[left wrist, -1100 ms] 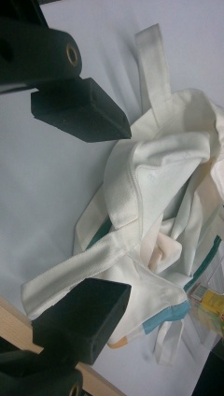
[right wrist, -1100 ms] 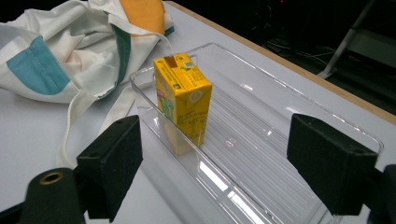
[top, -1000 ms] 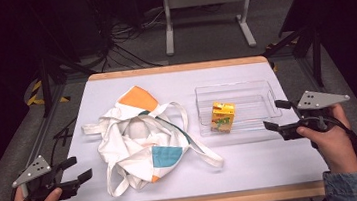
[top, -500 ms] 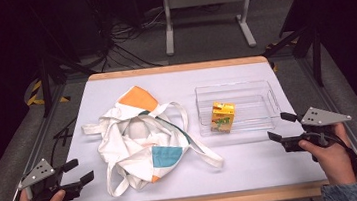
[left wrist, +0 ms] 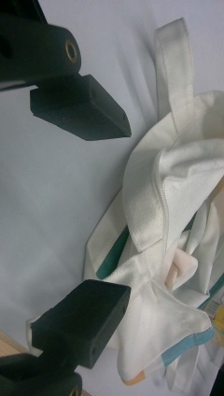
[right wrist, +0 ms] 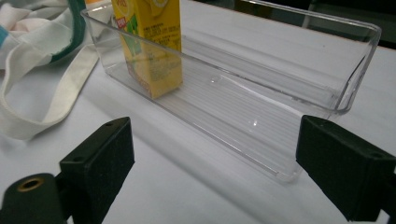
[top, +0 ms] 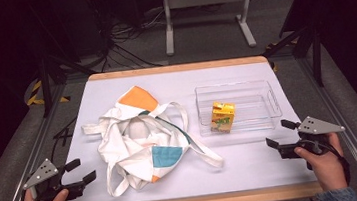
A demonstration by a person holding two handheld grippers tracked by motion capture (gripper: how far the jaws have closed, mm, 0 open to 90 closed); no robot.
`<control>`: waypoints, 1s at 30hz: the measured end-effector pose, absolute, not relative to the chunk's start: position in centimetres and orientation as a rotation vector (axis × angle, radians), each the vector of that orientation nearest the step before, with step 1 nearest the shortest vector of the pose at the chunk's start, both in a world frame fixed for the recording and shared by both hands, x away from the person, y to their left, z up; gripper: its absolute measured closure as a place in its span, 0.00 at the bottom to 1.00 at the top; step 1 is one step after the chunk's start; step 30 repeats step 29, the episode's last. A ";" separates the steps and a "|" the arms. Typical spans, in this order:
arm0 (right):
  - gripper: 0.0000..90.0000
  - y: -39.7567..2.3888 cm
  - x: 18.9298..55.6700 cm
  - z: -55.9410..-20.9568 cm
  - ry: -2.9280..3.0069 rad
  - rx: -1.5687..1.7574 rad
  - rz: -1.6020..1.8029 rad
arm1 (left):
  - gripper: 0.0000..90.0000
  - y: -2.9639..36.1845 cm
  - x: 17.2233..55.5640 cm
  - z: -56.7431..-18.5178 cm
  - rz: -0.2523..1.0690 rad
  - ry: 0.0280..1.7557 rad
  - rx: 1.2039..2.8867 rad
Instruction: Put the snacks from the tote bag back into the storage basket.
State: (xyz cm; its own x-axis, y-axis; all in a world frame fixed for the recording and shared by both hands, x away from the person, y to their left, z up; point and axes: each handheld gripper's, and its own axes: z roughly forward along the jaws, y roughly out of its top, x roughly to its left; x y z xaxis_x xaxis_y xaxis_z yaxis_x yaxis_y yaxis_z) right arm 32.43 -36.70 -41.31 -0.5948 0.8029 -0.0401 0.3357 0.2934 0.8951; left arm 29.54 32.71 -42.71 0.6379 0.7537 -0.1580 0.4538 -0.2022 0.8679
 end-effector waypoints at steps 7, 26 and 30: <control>0.12 -36.3 32.9 -42.6 2.101 1.087 1.225 | 0.24 32.7 29.9 -43.3 0.368 0.969 1.849; 0.10 -36.3 33.9 -44.0 2.058 1.205 1.157 | 0.22 32.9 30.3 -44.1 0.377 0.999 1.825; 0.09 -36.3 33.9 -44.0 2.067 1.198 1.158 | 0.21 32.9 30.4 -44.2 0.378 1.001 1.820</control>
